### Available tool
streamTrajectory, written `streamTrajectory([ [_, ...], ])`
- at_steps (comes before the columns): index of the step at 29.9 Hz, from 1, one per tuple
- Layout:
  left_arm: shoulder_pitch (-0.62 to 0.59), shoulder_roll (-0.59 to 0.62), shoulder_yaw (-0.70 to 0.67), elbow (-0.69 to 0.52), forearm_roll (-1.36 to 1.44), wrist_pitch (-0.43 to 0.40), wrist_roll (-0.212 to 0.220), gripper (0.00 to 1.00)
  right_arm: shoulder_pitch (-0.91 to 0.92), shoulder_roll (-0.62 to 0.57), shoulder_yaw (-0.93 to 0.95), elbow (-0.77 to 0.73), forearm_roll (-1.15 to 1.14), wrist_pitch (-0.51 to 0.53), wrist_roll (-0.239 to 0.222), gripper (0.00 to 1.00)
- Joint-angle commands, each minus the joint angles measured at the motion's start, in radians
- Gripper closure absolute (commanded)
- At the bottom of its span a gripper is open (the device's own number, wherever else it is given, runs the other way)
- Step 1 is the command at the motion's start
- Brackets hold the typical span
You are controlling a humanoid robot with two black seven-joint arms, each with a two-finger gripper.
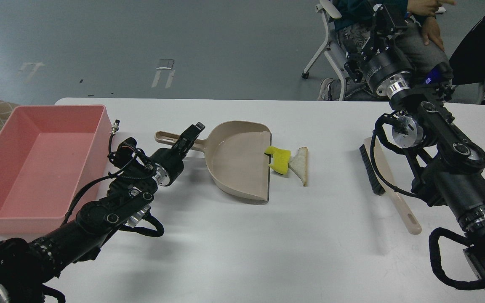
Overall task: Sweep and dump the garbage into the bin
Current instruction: 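Grasp the beige dustpan handle with the left gripper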
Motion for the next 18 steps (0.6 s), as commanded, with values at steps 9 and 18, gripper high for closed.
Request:
streamTrajectory([
  [9,0.001,0.000,0.000,0.000,-0.006,0.000,0.002,0.45,0.005,0.000,0.000,0.000,0.000,0.000,0.000,0.00],
  [18,-0.002,0.000,0.000,0.000,-0.006,0.000,0.004,0.65,0.006,0.000,0.002,0.000,0.000,0.000,0.000,0.00],
])
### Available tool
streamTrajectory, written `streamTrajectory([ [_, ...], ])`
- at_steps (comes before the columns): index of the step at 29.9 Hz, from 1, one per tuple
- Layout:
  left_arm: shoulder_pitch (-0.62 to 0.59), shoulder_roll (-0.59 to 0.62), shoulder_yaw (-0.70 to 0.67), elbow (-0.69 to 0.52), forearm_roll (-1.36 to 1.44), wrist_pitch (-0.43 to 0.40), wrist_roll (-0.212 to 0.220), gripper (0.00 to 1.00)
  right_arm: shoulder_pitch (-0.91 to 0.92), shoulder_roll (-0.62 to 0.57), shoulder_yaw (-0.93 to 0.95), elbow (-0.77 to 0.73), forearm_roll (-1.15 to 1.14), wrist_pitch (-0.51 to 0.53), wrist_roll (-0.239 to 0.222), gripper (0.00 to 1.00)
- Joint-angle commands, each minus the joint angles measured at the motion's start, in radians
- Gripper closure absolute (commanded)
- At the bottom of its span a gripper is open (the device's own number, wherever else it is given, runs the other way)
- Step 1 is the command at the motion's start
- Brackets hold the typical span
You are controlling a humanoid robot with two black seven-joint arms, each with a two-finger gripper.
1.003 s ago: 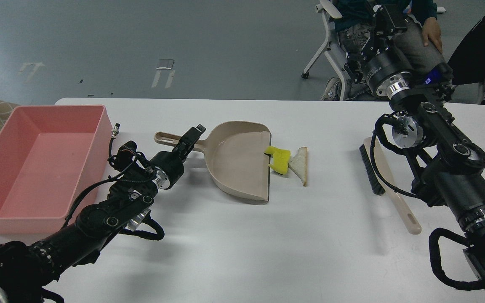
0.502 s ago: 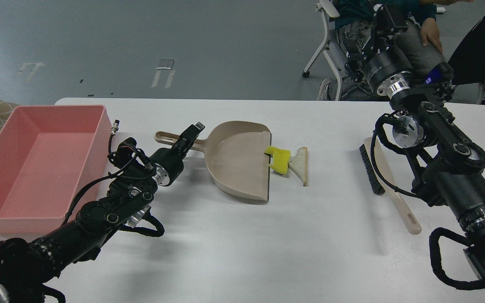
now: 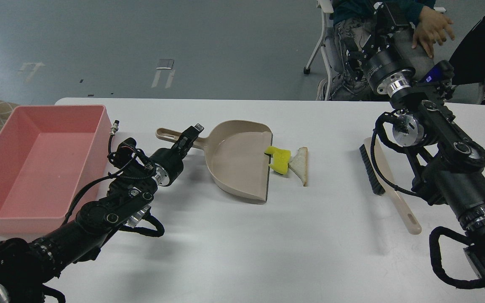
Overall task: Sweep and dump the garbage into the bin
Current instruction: 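Grasp the beige dustpan handle with the left gripper, then raise the right gripper and move it toward the brush handle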
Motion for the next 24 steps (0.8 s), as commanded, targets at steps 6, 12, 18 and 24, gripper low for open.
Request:
streamTrajectory([
  [6,0.007,0.000,0.000,-0.005,-0.003,-0.003,-0.001,0.94,-0.002,-0.002,-0.001,0.000,0.000,0.000,0.000,0.00],
  [12,0.006,0.000,0.000,-0.005,-0.006,0.000,-0.001,1.00,-0.004,-0.002,-0.001,0.000,0.000,0.000,0.000,0.00],
  [18,-0.002,0.006,0.000,-0.015,-0.004,-0.003,-0.010,1.00,0.002,-0.002,-0.001,-0.002,-0.001,0.000,-0.003,0.00],
  [24,-0.005,0.009,0.001,-0.015,-0.001,-0.003,-0.012,1.00,0.021,-0.014,-0.006,-0.008,-0.006,-0.014,-0.018,0.00],
])
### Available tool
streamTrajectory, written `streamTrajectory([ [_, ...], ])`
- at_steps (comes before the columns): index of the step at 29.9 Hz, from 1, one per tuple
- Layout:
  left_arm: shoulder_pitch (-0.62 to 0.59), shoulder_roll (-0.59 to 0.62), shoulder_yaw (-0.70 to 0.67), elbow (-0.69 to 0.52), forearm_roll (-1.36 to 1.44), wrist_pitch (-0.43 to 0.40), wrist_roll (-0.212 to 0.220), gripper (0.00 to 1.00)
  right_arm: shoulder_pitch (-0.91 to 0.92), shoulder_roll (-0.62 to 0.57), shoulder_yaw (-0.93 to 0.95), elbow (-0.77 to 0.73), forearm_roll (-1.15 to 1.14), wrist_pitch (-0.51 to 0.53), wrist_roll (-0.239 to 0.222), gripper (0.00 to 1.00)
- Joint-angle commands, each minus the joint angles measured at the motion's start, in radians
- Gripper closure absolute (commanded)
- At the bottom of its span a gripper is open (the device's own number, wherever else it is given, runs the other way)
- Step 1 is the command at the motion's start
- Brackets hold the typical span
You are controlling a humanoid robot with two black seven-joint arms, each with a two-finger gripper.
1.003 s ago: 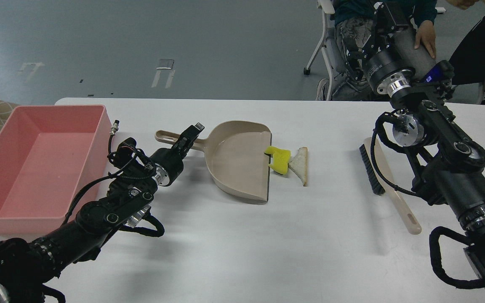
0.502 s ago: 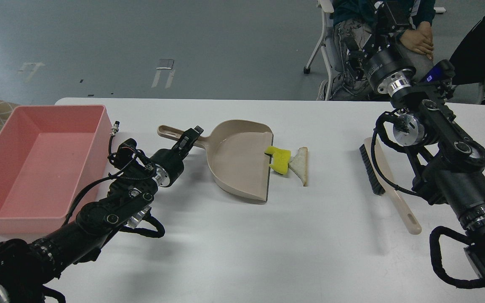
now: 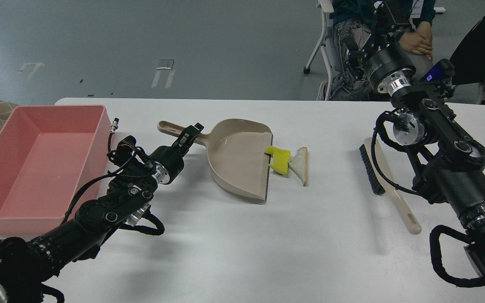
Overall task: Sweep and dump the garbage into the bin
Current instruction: 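Raise the right gripper and move it toward the brush handle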
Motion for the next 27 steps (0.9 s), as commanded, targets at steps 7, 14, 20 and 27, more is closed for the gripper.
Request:
streamTrajectory([
  [7,0.002,0.003,0.001,-0.002,0.003,0.000,-0.001,1.00,0.043,-0.121,-0.165,0.000,-0.006,-0.012,-0.041,0.00],
  [14,0.001,0.003,0.001,-0.002,0.005,-0.002,-0.001,1.00,0.129,-0.322,-0.536,0.052,-0.088,-0.010,-0.118,0.01],
  [20,0.001,0.003,0.001,-0.002,0.005,-0.003,-0.002,1.00,0.180,-0.616,-0.798,0.326,-0.094,0.034,-0.144,0.01],
  [27,0.001,0.000,0.001,-0.002,0.003,-0.003,-0.002,1.00,0.205,-0.873,-0.975,0.595,-0.126,0.072,-0.148,0.00],
])
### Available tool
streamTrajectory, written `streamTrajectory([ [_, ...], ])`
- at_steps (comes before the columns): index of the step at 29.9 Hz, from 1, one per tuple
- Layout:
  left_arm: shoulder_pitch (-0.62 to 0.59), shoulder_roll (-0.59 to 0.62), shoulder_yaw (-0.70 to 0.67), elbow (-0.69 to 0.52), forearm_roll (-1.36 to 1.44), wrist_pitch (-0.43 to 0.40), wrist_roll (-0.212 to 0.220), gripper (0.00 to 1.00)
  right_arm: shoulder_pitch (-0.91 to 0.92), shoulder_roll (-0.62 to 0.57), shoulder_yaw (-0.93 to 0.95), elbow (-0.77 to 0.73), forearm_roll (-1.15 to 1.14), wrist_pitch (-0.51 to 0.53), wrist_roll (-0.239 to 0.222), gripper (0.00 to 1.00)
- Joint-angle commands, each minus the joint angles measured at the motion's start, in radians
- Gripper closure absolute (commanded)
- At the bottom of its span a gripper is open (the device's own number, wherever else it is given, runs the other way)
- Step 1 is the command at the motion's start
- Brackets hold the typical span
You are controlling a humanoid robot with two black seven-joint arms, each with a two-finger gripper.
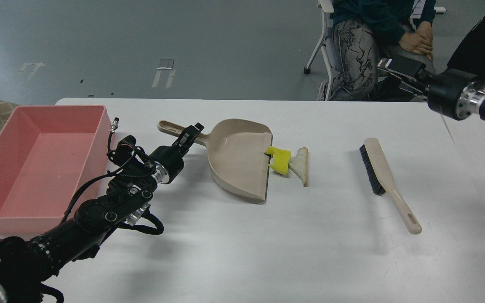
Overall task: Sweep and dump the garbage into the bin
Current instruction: 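Raise the right gripper and move it toward the brush handle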
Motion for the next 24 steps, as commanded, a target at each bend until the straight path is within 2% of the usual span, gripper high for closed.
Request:
streamTrajectory([
  [1,0.000,-0.002,0.000,0.000,-0.002,0.000,0.000,1.00,0.006,-0.119,-0.076,0.116,-0.034,0.020,-0.001,0.00],
  [5,-0.003,-0.006,0.000,0.000,-0.002,-0.001,0.000,1.00,0.004,-0.227,-0.128,0.169,-0.107,0.071,-0.001,0.00],
  [11,-0.007,-0.010,0.000,0.000,-0.002,-0.001,0.000,1.00,-0.011,-0.305,-0.165,0.196,-0.210,0.163,0.004,0.00],
  [24,-0.006,-0.010,-0.002,0.000,-0.003,-0.001,0.000,1.00,-0.071,-0.282,-0.208,0.210,-0.249,0.171,0.013,0.00],
])
